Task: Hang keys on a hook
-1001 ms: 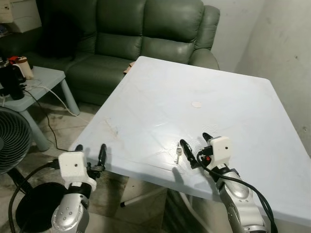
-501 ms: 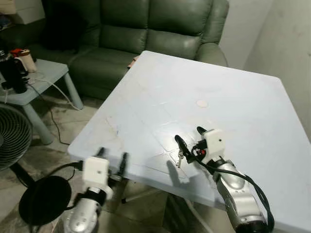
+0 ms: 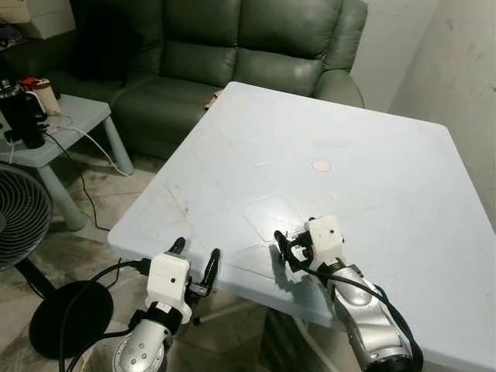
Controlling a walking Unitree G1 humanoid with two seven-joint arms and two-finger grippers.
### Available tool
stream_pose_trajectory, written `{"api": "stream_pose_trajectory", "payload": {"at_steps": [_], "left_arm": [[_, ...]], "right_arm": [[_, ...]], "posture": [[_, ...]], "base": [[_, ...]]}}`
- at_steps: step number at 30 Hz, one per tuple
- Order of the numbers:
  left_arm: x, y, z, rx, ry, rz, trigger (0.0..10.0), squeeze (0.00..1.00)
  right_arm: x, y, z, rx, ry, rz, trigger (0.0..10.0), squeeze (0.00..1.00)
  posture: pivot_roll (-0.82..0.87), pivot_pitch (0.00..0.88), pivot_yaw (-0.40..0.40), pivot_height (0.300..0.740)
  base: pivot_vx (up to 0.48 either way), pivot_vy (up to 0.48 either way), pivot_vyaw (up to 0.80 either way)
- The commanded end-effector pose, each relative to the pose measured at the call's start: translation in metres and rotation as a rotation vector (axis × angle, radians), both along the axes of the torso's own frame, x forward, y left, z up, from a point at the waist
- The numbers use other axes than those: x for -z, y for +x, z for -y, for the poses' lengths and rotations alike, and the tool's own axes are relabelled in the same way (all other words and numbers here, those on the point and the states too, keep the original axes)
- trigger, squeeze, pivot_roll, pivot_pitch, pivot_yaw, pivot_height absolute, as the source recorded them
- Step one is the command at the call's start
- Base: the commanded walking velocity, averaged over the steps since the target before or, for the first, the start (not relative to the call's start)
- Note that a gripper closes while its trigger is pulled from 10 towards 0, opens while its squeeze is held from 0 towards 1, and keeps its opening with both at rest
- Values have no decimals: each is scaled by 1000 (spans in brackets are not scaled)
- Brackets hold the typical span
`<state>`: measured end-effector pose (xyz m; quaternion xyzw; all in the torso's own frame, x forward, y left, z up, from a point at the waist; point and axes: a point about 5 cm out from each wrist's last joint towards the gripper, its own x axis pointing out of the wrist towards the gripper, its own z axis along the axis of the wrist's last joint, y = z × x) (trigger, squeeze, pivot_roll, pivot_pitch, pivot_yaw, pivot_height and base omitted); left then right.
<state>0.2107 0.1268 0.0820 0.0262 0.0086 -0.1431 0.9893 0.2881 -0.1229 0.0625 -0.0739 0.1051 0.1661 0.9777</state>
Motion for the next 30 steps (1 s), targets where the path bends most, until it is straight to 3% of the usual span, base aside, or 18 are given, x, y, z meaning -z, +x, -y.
{"api": "stream_pose_trajectory", "payload": {"at_steps": [1, 2, 4, 6, 7, 8, 9, 11, 12, 30], "left_arm": [[-4, -1, 1, 14, 6, 16, 10000, 0], [-4, -1, 1, 15, 6, 15, 10000, 0], [-3, -1, 1, 16, 5, 14, 10000, 0], [-3, 0, 1, 17, 7, 14, 10000, 0], [-3, 0, 1, 17, 8, 15, 10000, 0], [-3, 0, 2, 17, 6, 15, 10000, 0], [-4, 0, 2, 16, 9, 16, 10000, 0], [-4, 0, 1, 14, 12, 17, 10000, 0], [-3, 0, 1, 12, 12, 16, 10000, 0], [-4, 3, 0, 1, 8, 21, 10000, 0]], "right_arm": [[4, -2, 2, 18, -11, -27, 8039, 0], [4, -4, 3, 25, -5, -26, 3725, 0], [4, -6, 5, 31, -5, -23, 2235, 0], [4, -6, 5, 33, -5, -23, 2235, 0], [4, -6, 5, 35, -4, -23, 1686, 0], [4, -6, 6, 36, -8, -18, 353, 0], [3, -7, 6, 37, -10, -16, 863, 0], [3, -7, 7, 37, -11, -14, 863, 0], [3, -7, 8, 36, -8, -11, 0, 0], [-3, -10, 9, 5, 49, 17, 0, 0]], "posture": [[-29, 0, -69, 728], [-29, 0, -69, 728], [-29, 0, -69, 728], [-29, 0, -69, 728], [-29, 0, -69, 728], [-29, 0, -69, 728], [-29, 0, -69, 728], [-29, 0, -69, 728], [-43, 0, -67, 728], [-40, 0, -66, 728]], "base": [[0, 0, 0], [0, 0, 0], [0, 0, 0], [0, 0, 0], [0, 0, 0], [0, 0, 0], [0, 0, 0], [0, 0, 0], [0, 0, 0], [0, 0, 0]]}}
